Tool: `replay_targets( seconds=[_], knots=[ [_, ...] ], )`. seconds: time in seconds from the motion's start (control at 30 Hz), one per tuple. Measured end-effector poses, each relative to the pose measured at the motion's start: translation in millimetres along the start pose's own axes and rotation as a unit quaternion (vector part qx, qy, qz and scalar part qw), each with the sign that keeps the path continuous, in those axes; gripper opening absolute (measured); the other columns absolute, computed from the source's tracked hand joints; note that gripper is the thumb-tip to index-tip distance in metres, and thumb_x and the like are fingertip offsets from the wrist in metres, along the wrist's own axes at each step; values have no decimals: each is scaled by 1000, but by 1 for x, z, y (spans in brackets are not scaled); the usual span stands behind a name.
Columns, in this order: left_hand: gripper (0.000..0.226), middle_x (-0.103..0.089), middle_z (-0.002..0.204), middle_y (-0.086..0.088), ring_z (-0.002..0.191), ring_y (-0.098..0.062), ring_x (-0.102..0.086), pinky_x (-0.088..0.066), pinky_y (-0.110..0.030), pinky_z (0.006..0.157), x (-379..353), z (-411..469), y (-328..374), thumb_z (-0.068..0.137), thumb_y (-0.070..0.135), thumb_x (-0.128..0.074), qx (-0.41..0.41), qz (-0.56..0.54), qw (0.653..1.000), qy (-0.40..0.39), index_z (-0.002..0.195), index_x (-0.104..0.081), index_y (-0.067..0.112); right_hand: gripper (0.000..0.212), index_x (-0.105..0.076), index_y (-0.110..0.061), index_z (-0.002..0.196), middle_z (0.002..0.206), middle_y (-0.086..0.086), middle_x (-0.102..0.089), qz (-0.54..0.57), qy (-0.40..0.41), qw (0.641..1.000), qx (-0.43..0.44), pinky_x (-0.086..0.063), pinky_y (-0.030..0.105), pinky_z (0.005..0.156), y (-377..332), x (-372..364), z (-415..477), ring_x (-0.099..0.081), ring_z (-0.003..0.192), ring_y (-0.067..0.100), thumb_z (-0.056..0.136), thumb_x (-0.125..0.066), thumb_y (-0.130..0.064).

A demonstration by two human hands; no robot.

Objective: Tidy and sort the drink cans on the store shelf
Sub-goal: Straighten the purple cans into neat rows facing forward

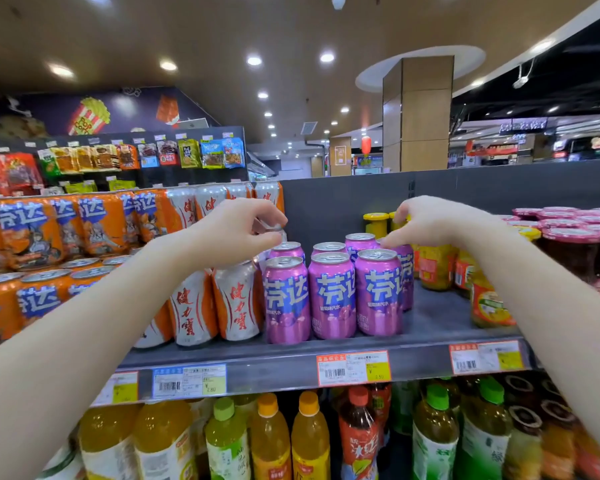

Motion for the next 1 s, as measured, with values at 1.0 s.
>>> replay_targets(
  seconds=[1.0],
  knots=[
    [38,-63,135,15,125,-8,-58,-48,-35,107,-13,60,-23,96,36,-68,2,-49,960,-274,133,-61,41,55,-66,-11,125,108,7,-70,29,-136,987,-79,-59,29,54,-39,-20,41,-72,88,23,79,-87,-32]
  ],
)
Point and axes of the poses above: each hand's wrist, its own z-axis towards the middle knuckle, its own x-axis out of the back of the hand, y = z × x, the point moved 1 cm from there along z, towards the middle knuckle
